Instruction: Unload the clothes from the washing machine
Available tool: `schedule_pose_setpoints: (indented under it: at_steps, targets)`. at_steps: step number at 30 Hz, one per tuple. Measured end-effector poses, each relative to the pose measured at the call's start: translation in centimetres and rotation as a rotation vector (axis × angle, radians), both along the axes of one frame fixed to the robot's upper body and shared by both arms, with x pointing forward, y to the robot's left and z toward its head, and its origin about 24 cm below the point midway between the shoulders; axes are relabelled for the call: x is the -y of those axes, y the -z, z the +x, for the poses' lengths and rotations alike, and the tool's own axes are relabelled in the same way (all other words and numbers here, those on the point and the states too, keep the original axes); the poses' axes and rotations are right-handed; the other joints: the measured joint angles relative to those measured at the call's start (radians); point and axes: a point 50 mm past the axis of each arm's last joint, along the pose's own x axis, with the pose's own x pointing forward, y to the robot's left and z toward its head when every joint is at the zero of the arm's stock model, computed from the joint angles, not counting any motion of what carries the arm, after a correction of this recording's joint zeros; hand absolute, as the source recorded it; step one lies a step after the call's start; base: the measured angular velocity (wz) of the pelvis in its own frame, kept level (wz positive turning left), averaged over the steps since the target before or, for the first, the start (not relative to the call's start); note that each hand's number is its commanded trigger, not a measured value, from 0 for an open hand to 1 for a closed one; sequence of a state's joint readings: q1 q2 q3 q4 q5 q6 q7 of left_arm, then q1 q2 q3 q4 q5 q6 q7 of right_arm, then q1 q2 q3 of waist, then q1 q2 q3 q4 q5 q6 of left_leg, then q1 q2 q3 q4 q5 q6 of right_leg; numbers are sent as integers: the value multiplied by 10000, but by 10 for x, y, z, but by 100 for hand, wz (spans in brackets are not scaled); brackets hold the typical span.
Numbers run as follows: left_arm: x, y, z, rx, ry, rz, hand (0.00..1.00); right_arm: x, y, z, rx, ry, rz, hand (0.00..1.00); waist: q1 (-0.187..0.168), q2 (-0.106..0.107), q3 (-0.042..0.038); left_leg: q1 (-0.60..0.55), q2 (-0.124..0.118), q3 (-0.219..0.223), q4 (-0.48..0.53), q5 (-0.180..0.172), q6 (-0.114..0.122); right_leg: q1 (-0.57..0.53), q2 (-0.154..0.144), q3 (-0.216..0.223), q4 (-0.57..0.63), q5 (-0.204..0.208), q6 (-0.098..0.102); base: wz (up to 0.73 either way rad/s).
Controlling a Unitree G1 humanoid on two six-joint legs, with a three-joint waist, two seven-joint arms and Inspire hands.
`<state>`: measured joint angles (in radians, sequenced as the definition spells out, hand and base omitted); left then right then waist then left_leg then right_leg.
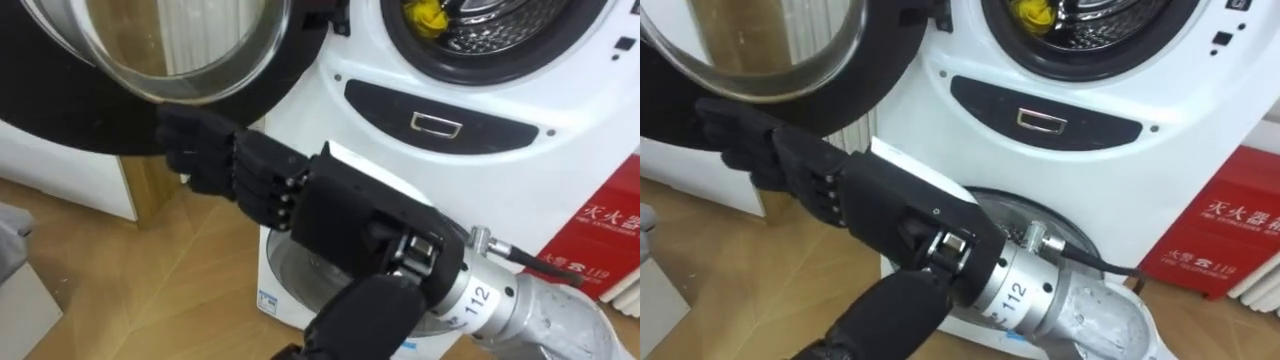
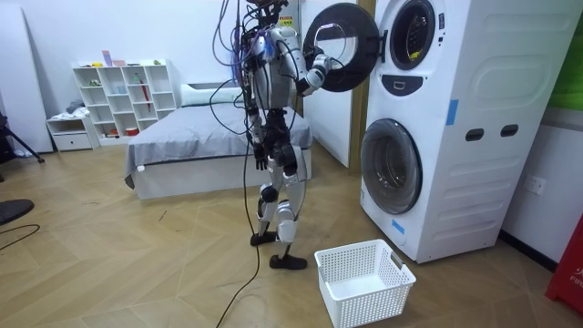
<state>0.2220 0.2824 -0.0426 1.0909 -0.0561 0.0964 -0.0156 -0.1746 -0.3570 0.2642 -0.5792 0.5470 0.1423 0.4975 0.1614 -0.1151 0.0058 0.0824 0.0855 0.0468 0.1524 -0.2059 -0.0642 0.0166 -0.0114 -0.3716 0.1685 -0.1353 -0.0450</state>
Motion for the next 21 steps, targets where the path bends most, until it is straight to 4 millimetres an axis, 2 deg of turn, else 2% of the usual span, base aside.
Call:
schedule_pose_setpoints:
  at_steps: [5, 7, 8, 12, 13, 15, 17, 18, 21]
  targets:
    - [1, 0, -9, -15, -458, 23, 0, 24, -13, 10, 464, 1805, 352, 0, -406, 36, 10, -2, -5, 249, 11, -11, 18, 8, -22, 115, 10, -14, 23, 2]
    - [5, 2, -13, -29, -787, -70, 0, 41, -21, 14, 939, 3200, 403, 0, -606, 181, -16, -7, 27, 370, 3, -89, 141, 7, -18, 139, 12, -20, 34, 0]
    - [6, 3, -13, -45, -754, -80, 0, 44, -22, 15, 991, 3507, 448, 0, -670, 212, -30, 6, 27, 387, 4, -90, 142, 8, -17, 154, 16, -20, 35, -5]
    - [10, 4, -16, -191, -812, -185, 0, 54, -26, 18, 1348, 4804, 531, 0, -869, 558, -71, 153, 47, 602, -11, -90, 142, 46, -24, 287, 59, -16, 37, -13]
    - [10, 4, -15, -172, -808, -185, 0, 57, -27, 19, 1366, 5040, 603, 0, -1020, 577, -90, 171, 48, 646, -7, -89, 142, 44, -35, 314, 64, -16, 37, -8]
    - [10, 4, -13, -124, -871, -200, 0, 59, -27, 20, 1332, 5368, 678, 0, -1086, 629, -70, 202, 60, 776, 12, -87, 142, 23, -23, 416, 80, -16, 36, -14]
    - [9, 4, -13, -155, -919, -216, 0, 62, -25, 23, 1146, 5699, 738, 0, -1188, 629, -66, 242, 63, 866, 20, -85, 141, 31, -21, 481, 87, -18, 36, -11]
    - [9, 4, -12, -163, -910, -210, 0, 64, -22, 26, 1003, 5907, 759, 0, -1297, 588, -73, 242, 60, 866, 18, -85, 142, 32, -23, 487, 80, -20, 37, -6]
    - [8, 4, -6, -48, -877, -193, 0, 68, -18, 30, 687, 6308, 801, 0, -1319, 450, -96, 307, 52, 927, 8, -85, 141, 28, -8, 621, 77, -20, 37, -9]
